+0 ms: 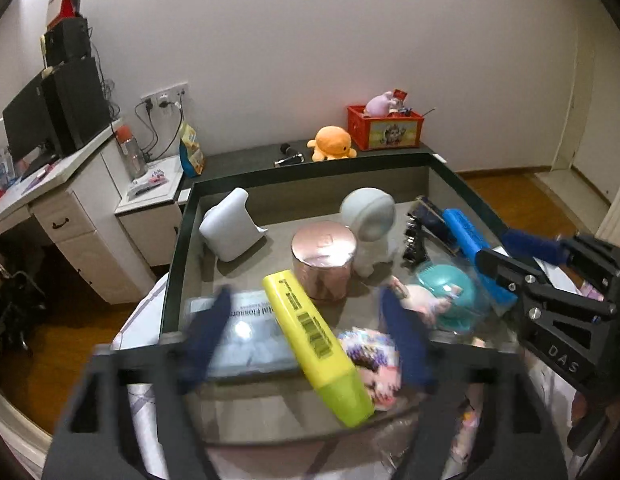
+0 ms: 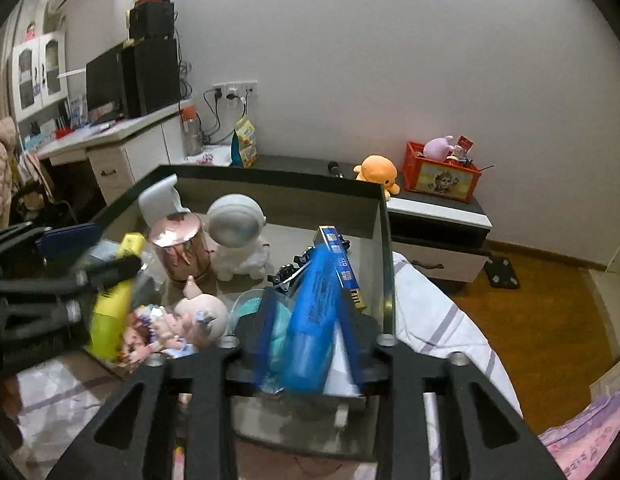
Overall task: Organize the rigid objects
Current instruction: 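Open both tools to drop the highlighters into the box, then withdraw both open tools back over the bed toward the bottle and block cat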
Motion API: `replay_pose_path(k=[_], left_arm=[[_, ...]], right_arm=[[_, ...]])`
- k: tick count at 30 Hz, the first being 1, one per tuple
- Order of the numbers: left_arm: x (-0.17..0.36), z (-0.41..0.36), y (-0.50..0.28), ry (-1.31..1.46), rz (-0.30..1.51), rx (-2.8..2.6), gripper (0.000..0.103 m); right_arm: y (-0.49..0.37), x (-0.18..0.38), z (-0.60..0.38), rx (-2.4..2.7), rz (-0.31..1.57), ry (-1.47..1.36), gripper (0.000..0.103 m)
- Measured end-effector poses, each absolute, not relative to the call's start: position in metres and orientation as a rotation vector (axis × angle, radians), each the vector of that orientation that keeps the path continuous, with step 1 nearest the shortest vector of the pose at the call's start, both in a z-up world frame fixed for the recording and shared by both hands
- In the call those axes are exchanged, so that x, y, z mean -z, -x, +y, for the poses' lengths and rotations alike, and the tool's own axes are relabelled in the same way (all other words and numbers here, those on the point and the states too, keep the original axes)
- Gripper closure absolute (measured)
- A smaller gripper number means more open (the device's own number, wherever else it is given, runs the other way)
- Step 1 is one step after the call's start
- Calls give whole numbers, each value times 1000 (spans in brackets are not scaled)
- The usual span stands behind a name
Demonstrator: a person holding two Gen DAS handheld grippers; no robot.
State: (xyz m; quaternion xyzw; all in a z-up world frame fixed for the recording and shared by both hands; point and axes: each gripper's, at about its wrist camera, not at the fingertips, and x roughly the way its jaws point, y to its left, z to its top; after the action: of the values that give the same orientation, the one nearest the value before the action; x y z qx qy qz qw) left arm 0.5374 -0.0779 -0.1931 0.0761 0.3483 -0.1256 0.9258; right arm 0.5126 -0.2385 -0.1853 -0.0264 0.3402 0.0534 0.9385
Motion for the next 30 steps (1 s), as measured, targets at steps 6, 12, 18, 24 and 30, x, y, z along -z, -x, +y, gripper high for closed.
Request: replay_pose_path(k=[6,12,18,24,30], left_arm=[[173,-72,-495,-171,650,260,9],[169,-58,-449,-186,627,241,3],[183,-46,-421,-168,669,240,3],[200,-38,-402,-138,722,232,3],[216,-35,-398,-99,771,231,2]], right_arm=[[-467,165,-232,-125,647,49,36],[-419,176,-215,-170,696,69,33],[-406,211,-192,-219,813,80,33],[-416,227,-186,-193,860,82,33],[-427,233,-188,-210,879,46,34]])
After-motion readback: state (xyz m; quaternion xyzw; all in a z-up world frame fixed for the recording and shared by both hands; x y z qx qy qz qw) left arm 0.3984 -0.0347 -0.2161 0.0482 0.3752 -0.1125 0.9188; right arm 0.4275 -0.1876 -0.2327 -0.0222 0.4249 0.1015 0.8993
